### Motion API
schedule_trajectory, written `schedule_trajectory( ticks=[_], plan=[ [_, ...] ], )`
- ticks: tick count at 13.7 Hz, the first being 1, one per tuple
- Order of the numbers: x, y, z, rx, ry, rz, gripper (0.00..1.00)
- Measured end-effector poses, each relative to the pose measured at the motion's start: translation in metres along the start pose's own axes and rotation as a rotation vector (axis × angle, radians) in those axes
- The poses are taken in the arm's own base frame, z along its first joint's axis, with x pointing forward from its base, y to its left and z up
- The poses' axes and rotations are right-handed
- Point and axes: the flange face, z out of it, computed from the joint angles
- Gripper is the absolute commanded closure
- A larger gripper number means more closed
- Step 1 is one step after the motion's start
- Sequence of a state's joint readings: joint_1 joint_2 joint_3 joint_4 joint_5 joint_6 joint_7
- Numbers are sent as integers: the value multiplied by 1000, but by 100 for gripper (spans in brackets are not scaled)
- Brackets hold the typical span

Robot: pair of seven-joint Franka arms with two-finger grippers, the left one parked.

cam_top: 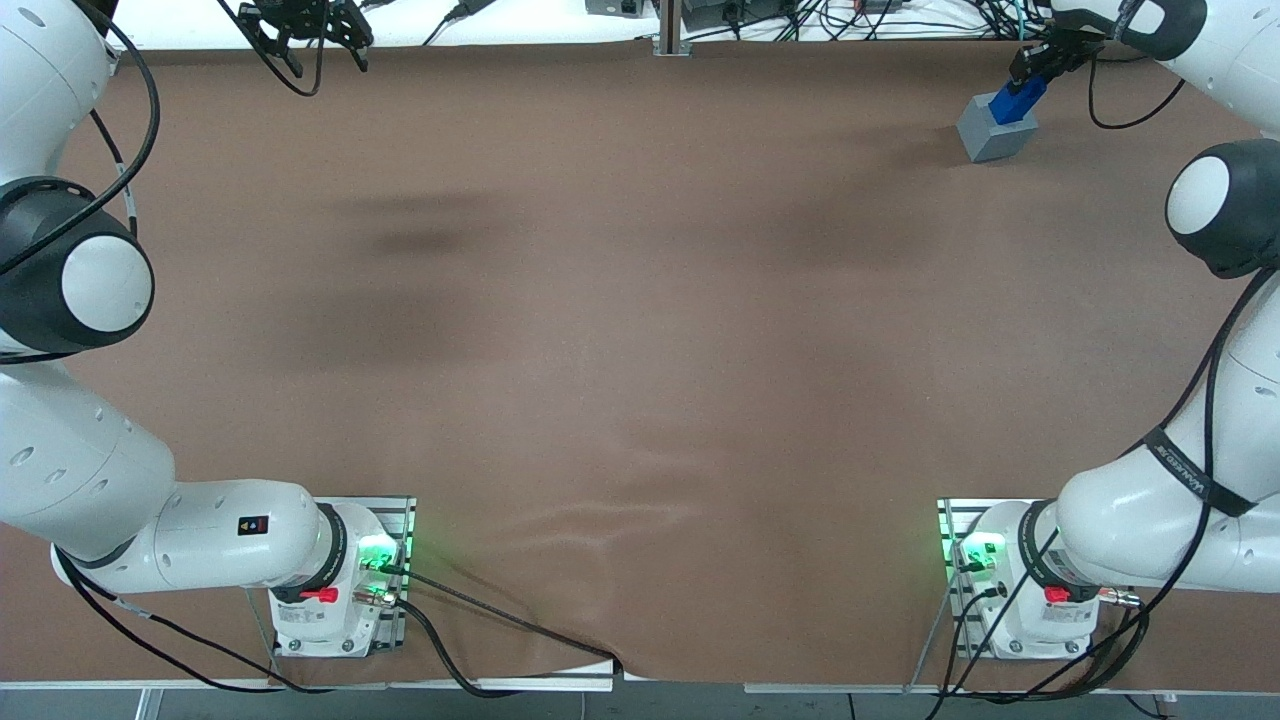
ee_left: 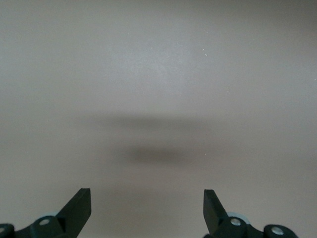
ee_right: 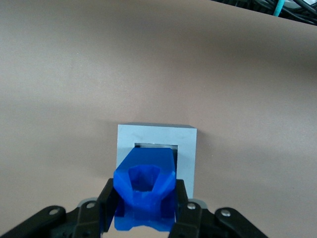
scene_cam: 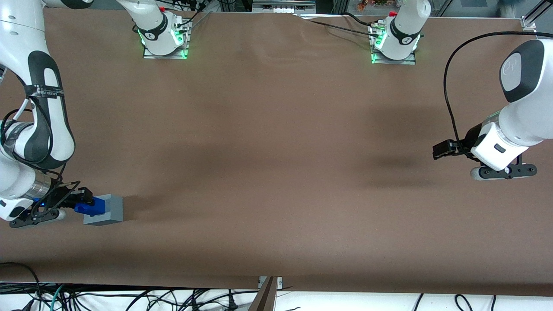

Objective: Insert blue part into gray base with right arm
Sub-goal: 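Lower the blue block into the gray base opening, pressing down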

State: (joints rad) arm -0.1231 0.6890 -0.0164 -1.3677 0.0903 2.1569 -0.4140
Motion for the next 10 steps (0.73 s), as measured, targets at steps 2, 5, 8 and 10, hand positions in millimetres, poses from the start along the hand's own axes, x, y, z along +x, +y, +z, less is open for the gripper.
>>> schedule_trajectory(
  ticks=[2,5,8,10],
  plan=[
    [0,0,0,0,0,0,68],
    [1,1,-4,2,-4,0,68],
    [2,3,-10,1,-5,1,68],
    [2,4,-14,8,-25,2,68]
  ],
)
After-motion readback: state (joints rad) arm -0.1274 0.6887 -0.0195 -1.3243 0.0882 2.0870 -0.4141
